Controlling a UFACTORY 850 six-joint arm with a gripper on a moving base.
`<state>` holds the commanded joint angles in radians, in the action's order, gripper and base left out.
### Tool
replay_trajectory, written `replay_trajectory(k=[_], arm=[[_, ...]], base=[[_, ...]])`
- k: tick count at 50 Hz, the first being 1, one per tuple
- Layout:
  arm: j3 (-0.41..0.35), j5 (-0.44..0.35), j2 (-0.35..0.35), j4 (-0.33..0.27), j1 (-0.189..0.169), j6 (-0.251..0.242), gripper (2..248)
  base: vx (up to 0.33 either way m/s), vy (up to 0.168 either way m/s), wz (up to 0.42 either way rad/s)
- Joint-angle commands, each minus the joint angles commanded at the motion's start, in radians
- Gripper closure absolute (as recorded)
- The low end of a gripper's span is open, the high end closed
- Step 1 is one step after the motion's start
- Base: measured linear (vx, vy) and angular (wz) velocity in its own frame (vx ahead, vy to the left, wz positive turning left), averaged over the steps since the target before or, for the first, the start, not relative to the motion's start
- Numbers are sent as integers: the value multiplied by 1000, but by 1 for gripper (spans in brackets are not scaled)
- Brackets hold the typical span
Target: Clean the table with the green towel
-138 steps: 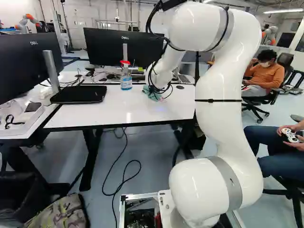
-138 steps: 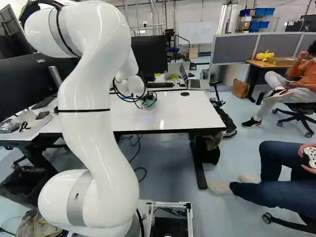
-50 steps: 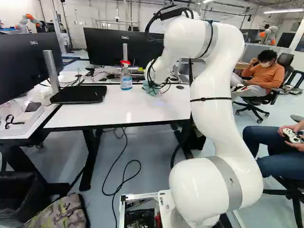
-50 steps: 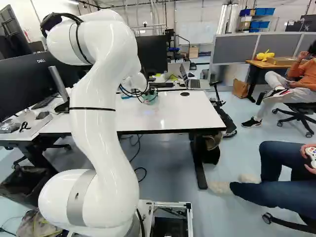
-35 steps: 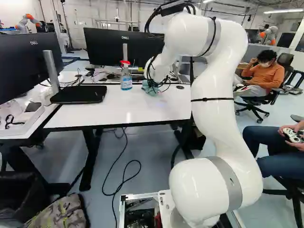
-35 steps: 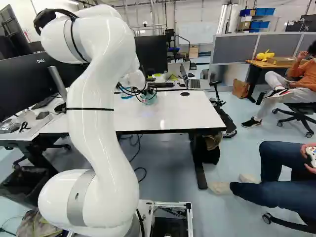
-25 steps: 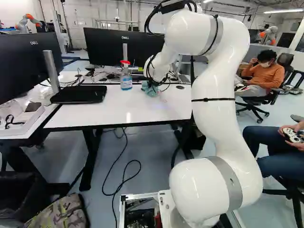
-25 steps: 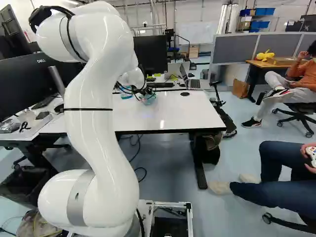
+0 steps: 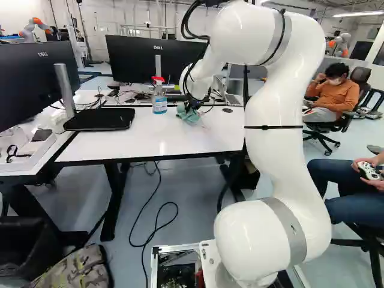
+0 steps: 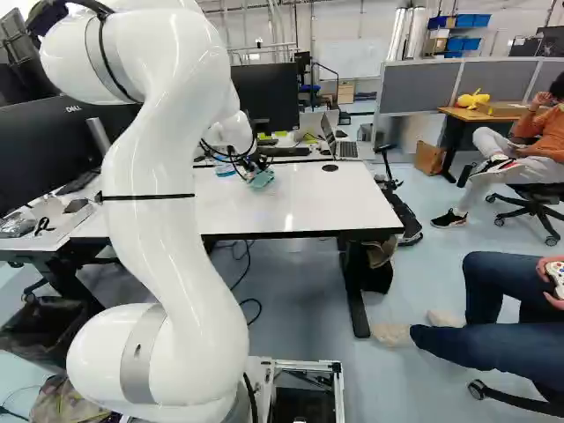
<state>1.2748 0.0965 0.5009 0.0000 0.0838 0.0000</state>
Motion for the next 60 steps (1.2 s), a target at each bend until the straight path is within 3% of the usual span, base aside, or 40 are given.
replay_trajectory(k=[48,60], arm=[[-34,322,-128,0,27,0,194],[-37,344,-139,0,27,0,194]], base=[[0,0,0],[0,0,0]])
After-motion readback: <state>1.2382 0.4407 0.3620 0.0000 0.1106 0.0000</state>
